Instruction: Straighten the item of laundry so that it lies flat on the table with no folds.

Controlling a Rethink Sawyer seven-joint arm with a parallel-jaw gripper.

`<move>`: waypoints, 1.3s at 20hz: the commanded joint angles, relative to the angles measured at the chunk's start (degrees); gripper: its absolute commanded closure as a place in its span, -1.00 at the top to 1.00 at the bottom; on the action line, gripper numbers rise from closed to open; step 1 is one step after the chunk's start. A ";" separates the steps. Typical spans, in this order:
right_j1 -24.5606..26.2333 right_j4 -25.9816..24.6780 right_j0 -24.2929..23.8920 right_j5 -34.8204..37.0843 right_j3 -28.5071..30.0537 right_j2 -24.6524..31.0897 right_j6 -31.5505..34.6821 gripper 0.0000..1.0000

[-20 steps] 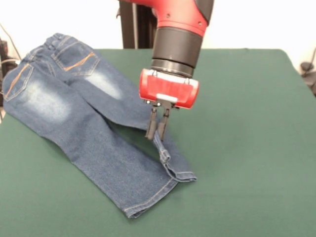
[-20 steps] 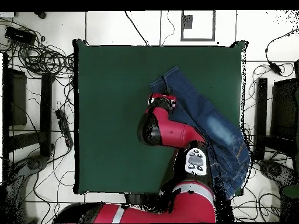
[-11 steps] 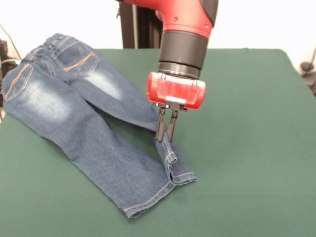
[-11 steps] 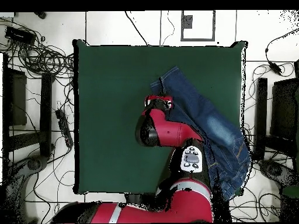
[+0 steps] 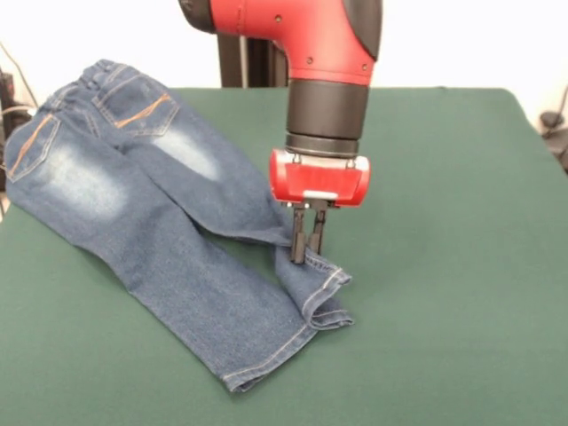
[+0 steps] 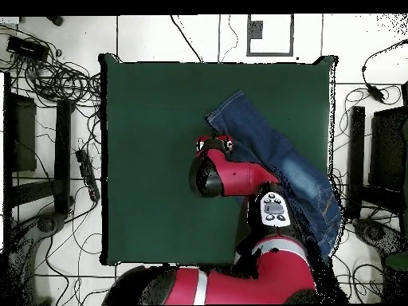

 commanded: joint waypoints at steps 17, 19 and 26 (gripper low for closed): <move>-7.69 -9.10 -19.08 33.84 9.20 36.91 -16.06 -1.00; -6.73 -9.11 -22.62 36.16 10.42 41.62 -18.55 -1.00; -0.63 -9.92 -31.14 43.14 11.51 52.64 -25.48 -1.00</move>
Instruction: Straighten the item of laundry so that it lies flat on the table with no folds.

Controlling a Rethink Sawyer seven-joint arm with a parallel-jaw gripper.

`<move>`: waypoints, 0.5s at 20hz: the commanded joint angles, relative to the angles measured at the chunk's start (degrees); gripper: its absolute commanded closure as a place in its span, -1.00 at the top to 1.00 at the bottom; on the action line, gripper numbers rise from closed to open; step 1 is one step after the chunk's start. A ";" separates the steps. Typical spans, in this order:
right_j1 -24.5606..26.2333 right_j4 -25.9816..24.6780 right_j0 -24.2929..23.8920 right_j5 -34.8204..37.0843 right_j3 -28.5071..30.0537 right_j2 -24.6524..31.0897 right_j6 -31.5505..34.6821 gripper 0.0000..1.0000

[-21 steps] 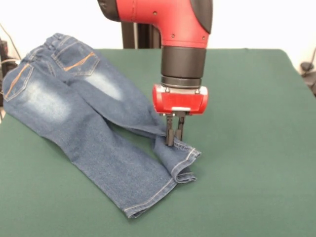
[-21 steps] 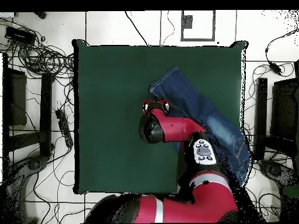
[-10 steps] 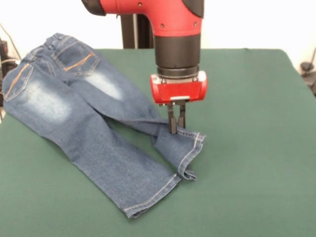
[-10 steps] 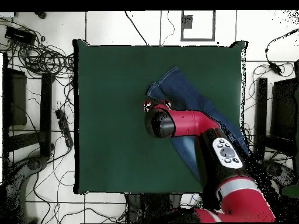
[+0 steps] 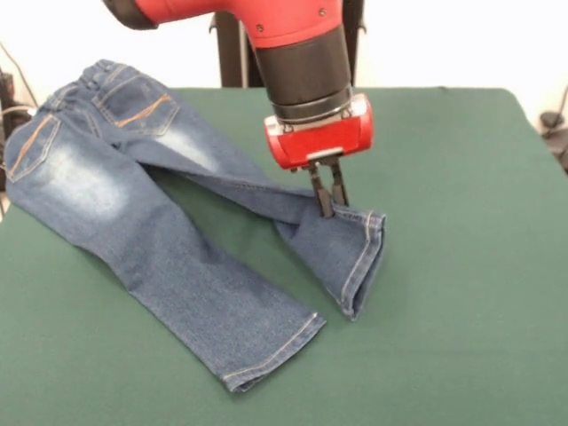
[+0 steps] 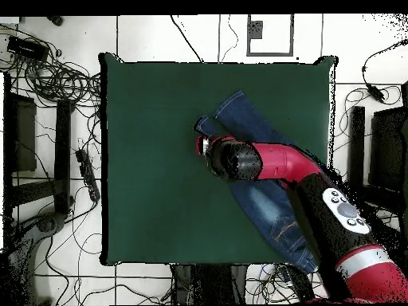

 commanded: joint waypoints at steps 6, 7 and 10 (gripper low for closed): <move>11.46 -3.62 -6.54 16.80 4.50 21.37 -28.12 -1.00; 11.87 -3.78 -6.73 17.15 4.38 21.57 -28.35 -1.00; 13.39 -4.40 -7.57 18.21 4.21 22.41 -29.67 -1.00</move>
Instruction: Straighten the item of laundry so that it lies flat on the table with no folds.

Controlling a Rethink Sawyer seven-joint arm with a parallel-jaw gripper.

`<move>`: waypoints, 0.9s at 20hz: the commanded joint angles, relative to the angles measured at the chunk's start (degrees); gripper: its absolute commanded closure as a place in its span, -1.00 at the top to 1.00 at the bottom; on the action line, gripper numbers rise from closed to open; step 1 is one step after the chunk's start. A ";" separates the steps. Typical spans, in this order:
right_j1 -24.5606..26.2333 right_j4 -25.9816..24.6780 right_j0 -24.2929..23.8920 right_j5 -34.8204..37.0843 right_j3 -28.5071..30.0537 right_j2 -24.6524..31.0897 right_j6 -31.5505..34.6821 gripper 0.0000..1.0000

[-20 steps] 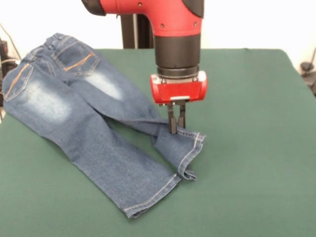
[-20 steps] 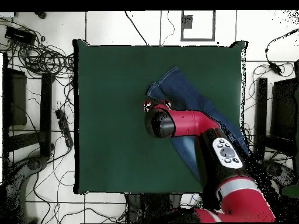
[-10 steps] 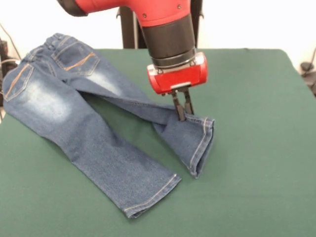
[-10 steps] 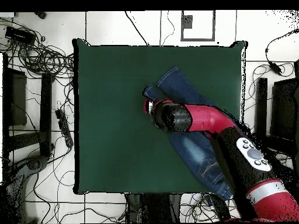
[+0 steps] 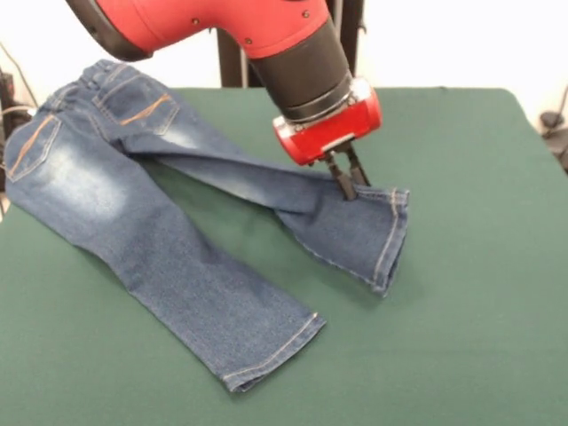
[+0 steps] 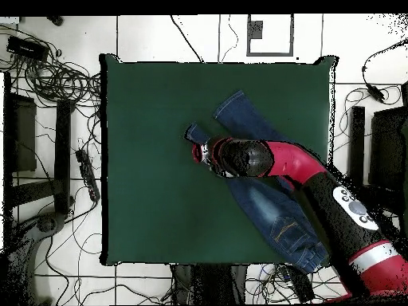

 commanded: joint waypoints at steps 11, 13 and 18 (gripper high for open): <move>10.06 -2.47 -2.27 17.43 3.18 15.09 -26.33 -1.00; 9.45 -2.25 -2.07 19.56 2.89 15.43 -26.16 -1.00; 7.88 -1.47 -2.57 22.77 3.36 17.59 -24.44 -1.00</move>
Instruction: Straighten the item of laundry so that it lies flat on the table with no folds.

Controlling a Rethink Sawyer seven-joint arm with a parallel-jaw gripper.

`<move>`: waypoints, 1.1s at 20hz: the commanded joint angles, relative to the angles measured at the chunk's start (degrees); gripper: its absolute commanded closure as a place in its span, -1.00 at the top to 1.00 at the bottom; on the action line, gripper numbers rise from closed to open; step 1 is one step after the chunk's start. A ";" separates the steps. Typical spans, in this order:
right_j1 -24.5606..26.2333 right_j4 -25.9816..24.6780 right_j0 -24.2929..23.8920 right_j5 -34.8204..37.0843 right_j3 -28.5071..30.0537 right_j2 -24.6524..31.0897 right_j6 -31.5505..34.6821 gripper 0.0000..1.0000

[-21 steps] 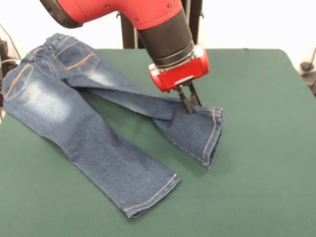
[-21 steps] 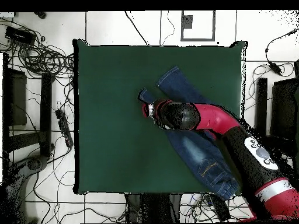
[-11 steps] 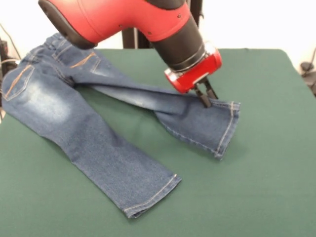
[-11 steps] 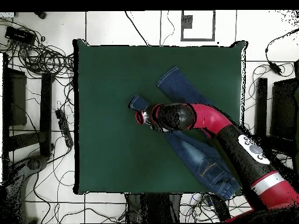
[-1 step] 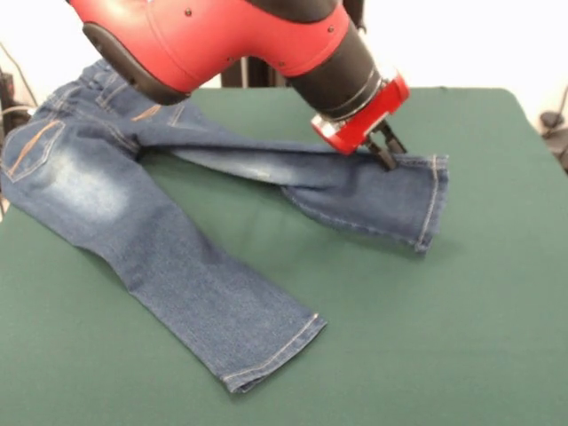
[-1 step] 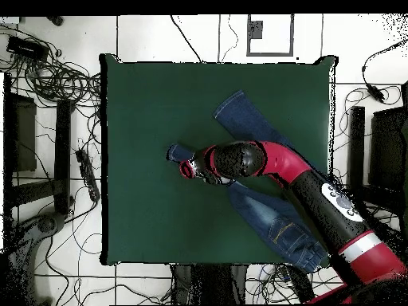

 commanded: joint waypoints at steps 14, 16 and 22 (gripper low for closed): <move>2.38 -1.88 2.88 10.78 0.46 7.22 -15.31 -1.00; 3.25 -3.61 5.23 11.88 -2.54 4.38 -14.81 -1.00; 10.68 -9.96 13.26 12.84 -16.55 -4.64 -13.07 -1.00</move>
